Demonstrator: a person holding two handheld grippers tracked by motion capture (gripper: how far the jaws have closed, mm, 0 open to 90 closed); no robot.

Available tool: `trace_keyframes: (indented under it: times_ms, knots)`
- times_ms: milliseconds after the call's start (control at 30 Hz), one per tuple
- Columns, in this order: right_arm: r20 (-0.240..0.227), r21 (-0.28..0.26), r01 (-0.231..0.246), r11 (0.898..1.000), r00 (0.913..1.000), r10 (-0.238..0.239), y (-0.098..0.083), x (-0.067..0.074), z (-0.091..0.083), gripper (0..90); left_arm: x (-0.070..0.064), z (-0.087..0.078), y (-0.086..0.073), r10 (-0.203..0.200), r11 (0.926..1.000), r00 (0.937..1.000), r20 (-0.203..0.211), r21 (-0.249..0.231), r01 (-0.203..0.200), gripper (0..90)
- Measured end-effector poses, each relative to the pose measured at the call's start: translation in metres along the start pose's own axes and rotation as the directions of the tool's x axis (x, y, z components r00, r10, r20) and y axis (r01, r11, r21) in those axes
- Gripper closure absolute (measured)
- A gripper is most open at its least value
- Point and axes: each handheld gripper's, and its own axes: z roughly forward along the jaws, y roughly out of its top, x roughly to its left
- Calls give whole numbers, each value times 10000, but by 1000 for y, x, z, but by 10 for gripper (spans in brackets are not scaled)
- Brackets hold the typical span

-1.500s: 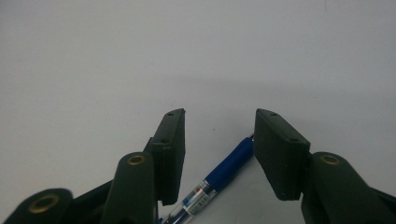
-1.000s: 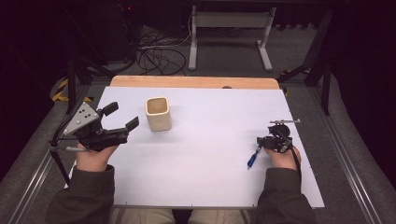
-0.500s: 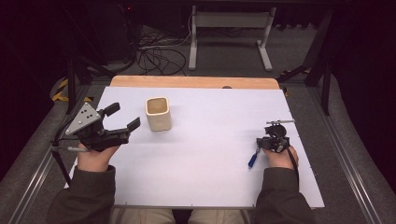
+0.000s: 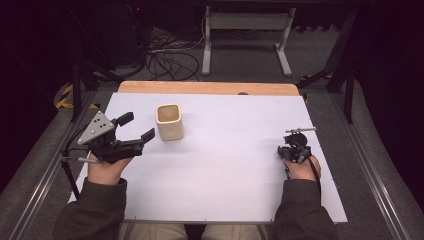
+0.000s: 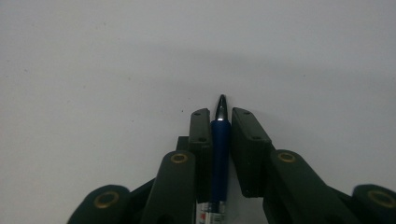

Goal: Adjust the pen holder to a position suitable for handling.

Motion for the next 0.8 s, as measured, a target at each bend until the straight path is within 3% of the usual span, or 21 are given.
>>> trace_keyframes:
  times_ms: [167,333,633,800]
  knots:
    - [-356,-256,124,9996,9993,-133,1,4,-1,798,-1,2,-1,32,10000,10000,43,22,-33,128]
    - [-865,-1059,167,9942,9959,-260,4,8,-11,799,-2,3,-2,-2,10000,9999,126,-8,2,131]
    - [-1695,-2531,439,9665,9815,-889,9,20,-27,800,-6,6,-3,64,10000,9996,291,6,-64,132]
    - [-2253,-3116,263,9498,9691,-1008,10,24,-34,800,-8,7,-4,57,10000,9993,359,20,-57,133]
